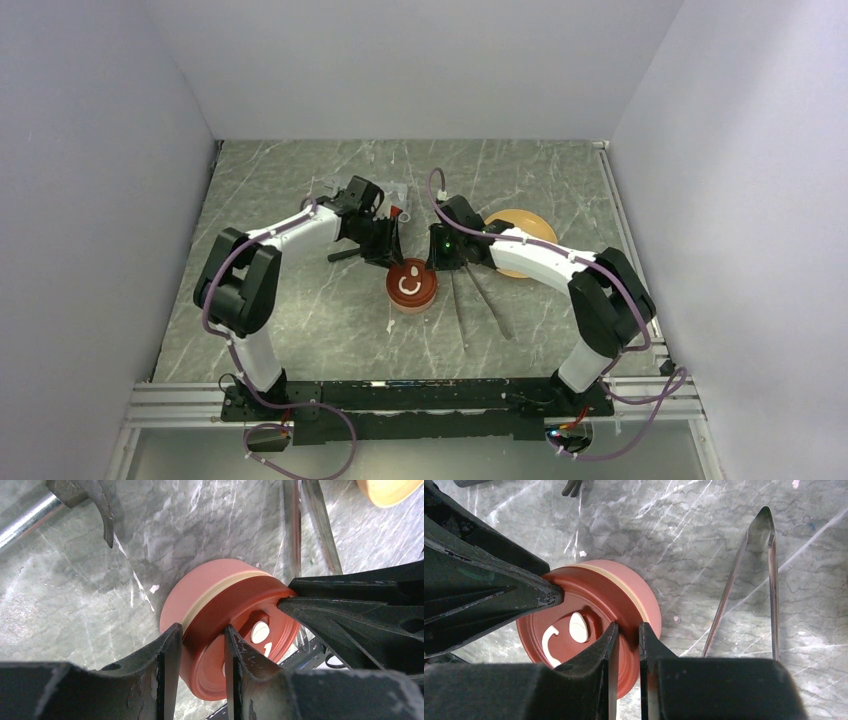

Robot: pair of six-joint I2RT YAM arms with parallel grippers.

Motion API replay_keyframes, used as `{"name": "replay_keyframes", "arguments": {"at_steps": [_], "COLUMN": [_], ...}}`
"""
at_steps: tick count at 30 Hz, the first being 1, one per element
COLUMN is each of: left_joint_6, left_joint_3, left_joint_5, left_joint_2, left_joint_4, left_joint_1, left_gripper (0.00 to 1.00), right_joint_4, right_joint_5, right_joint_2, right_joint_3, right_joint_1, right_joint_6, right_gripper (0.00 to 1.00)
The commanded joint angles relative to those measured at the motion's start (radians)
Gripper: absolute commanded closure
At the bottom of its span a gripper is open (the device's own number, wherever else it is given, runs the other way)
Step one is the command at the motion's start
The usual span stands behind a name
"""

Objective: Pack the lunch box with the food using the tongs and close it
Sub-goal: Close the box lid on the packing box, then reset both arms

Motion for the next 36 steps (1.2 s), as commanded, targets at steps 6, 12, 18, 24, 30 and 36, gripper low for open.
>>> {"name": "replay_keyframes", "arguments": {"at_steps": [6,12,18,24,30,36], "left_joint_6": [0.017,0.035,0.074,0.087,0.092,0.169], "left_joint_3": [-0.109,0.009,0.176,0.171,0.03,-0.129], "left_joint_5": [-0.2,-0.213,-0.254,-0.257,-0.34,-0.514], "left_joint_2": [0.119,-0.031,-0.124,-0.258,-0.483,-0.829], "left_joint_4": [-0.009,-0.096,-0.199,-0.184,-0.097,0.051], "left_joint_1": [-0.037,-0.037,-0.033,0.068,0.257,0.336], "left_gripper": [0.65,0.49,0.19,0.04,0.02,0.01], "right_joint_4": [-0.076,-0.158,-0.216,-0.188,-0.146,-0.02], "right_joint_5": [0.045,0.087,0.157,0.123,0.113,0.254], "right_joint_2": [0.048,-0.062,-0.177,-0.332,-0.505,-0.777], "right_joint_3": [-0.004,0.099,0.152,0.077,-0.052,-0.203], "right_joint_1": [0.01,0.01,0.004,-0.091,-0.296,-0.38], "right_joint_6": [0.025,-0.006,-0.017,-0.047,-0.103,-0.231], "right_gripper": [0.88,0.61,0.39,0.21,0.13,0.09]}}
